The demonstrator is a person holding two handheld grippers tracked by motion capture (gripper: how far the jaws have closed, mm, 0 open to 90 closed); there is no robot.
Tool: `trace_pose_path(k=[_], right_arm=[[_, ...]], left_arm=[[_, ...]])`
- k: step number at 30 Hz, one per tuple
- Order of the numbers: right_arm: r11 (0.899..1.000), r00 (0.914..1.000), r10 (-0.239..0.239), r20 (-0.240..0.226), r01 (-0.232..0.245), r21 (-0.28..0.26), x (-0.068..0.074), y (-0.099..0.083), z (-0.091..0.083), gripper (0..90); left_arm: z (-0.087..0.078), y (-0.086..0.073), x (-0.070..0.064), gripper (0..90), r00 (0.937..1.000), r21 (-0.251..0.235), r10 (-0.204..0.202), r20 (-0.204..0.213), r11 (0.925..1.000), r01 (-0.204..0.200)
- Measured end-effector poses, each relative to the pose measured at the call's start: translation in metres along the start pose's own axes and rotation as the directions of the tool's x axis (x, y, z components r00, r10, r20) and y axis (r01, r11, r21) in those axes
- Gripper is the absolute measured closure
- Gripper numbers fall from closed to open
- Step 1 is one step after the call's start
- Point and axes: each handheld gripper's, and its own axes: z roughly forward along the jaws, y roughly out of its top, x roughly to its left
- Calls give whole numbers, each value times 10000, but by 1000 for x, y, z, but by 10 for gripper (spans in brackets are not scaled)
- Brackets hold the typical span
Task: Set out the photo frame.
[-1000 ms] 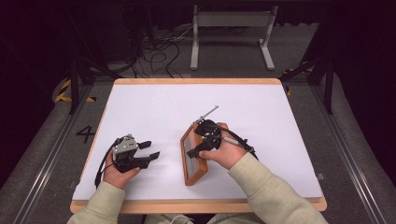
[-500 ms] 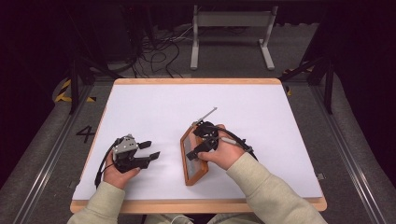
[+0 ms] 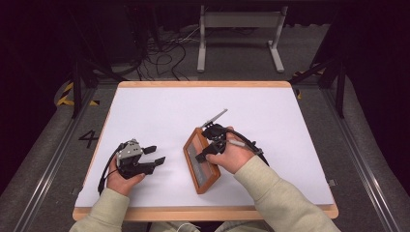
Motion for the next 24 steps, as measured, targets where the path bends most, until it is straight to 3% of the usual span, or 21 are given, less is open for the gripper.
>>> trace_pose_path(k=[5,9,14,16,17,19,21,24], right_arm=[[9992,9996,-290,23,289,279,0,5,-3,681],[9991,9992,-396,106,394,182,1,6,-6,698],[9926,9923,-1173,400,1160,351,2,6,-15,697],[9917,9910,-1247,478,1230,374,3,7,-20,698],[9830,9830,-1793,387,1775,460,1,7,-26,699],[9732,9738,-2253,326,2234,539,0,8,-32,699],[9689,9696,-2429,296,2410,556,0,8,-34,699],[9496,9517,-3068,153,3049,720,-2,9,-42,699]], left_arm=[[0,0,0,414,10000,-14,-52,-1,10000,52],[-1,0,1,414,10000,-3,-41,-7,10000,41],[-1,-1,1,414,10000,-12,-37,-19,10000,37],[-1,-1,0,414,10000,-13,-71,-13,10000,71],[-1,-1,0,414,10000,-4,-44,-19,10000,44],[-1,-1,0,414,10000,6,-67,-21,10000,67],[-1,-1,0,414,10000,10,-70,-23,10000,70],[-1,-1,0,414,10000,2,-97,-21,10000,97]])
